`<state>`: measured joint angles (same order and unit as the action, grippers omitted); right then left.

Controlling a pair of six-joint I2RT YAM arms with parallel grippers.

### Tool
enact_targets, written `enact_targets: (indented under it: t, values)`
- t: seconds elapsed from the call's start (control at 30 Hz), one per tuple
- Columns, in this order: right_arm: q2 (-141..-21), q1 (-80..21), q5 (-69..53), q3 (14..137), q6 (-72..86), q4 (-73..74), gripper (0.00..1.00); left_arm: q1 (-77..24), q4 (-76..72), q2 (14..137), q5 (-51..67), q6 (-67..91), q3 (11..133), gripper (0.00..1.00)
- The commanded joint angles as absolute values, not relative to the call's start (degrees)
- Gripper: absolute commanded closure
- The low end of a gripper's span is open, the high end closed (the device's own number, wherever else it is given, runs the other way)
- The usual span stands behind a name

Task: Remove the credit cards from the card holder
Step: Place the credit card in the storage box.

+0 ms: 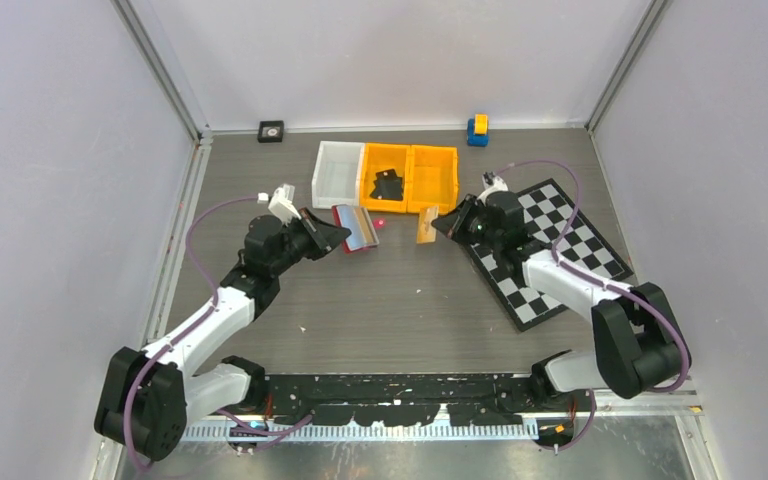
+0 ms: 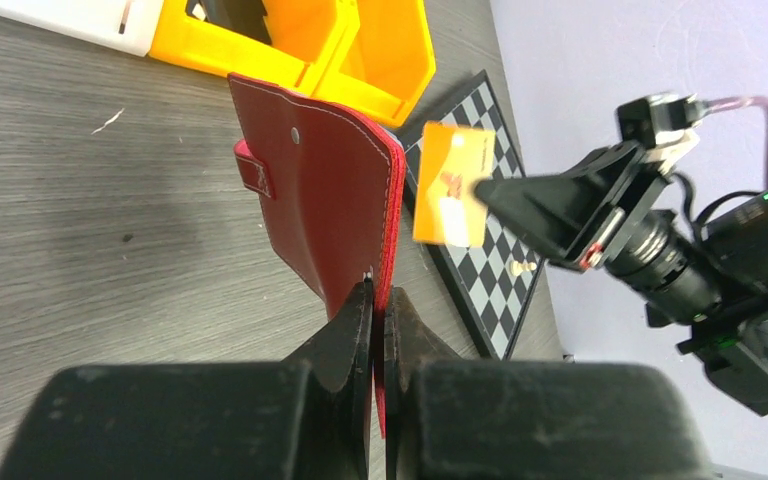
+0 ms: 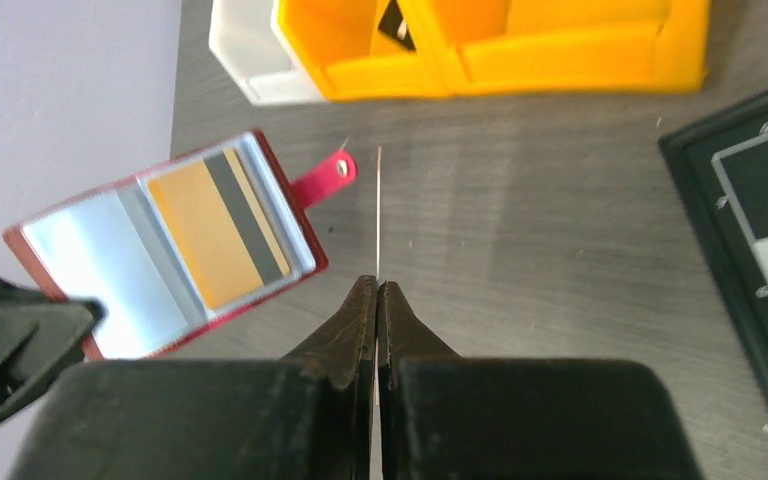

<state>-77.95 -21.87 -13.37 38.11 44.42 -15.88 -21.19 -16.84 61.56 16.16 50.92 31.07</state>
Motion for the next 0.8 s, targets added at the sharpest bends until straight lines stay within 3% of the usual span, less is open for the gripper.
enact_targets:
  t: [0.0,0.43,0.77]
  values:
    - [-80.41,-21.46,-6.00,46.50,40.00,-13.23,1.00,-20.83,-18.54,60.65,15.60,49.83,31.03,1.00]
    - [-104.17,-14.34,-14.77,71.91,40.60,-4.89,0.99,-20.83,-19.62,60.88,16.63,50.42,30.69,1.00]
    - [-110.79,-14.06,-13.80,78.85,39.43,-4.31,1.00,-20.83,-23.80,65.16,19.84,53.42,30.10,1.00]
